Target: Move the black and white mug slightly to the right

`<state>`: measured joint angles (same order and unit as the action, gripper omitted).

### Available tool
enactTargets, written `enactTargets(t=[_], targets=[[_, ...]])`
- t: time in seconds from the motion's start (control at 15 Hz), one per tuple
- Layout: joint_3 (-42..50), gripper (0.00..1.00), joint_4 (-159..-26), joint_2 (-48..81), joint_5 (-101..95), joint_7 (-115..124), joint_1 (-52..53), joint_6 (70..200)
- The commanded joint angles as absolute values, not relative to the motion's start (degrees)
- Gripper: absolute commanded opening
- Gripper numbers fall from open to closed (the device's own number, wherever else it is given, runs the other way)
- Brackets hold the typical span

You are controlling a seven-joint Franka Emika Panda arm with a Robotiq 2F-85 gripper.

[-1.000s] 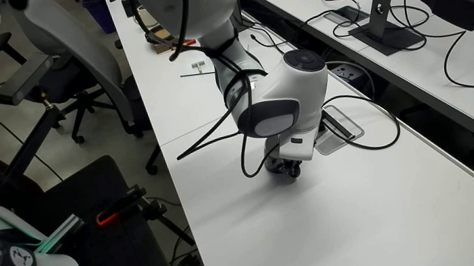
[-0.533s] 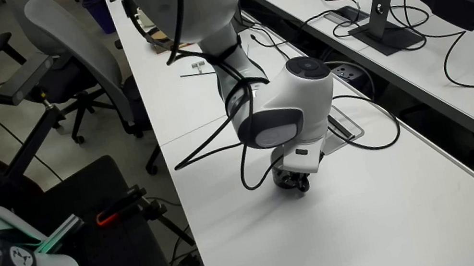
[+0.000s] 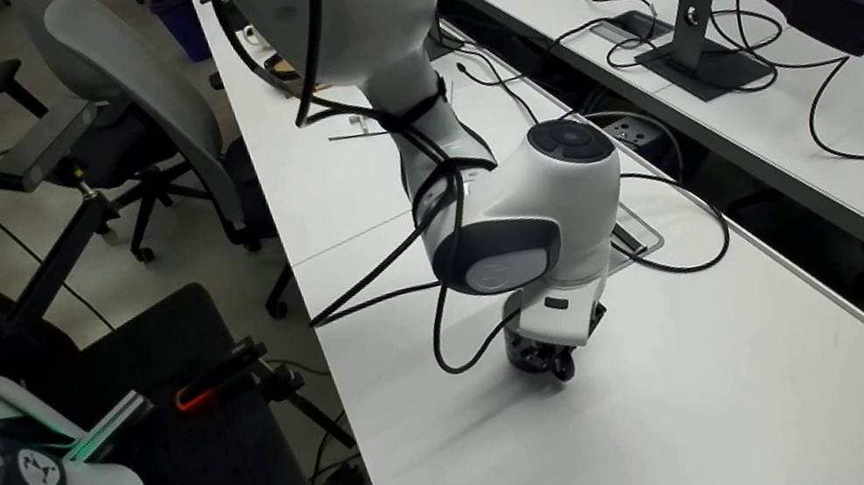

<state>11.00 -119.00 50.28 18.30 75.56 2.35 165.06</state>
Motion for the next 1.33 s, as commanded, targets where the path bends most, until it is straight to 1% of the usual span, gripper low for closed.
enactTargets(t=[0.0, 0.53, 1.27], targets=[[11.17, 0.02, -121.15, 48.82, 19.65, 76.18, 2.40, 165.93], [7.10, 0.02, -121.88, 49.22, 25.46, 77.23, -1.61, 166.71], [5.78, 0.02, -125.80, 47.46, 33.91, 86.82, -3.23, 169.57]])
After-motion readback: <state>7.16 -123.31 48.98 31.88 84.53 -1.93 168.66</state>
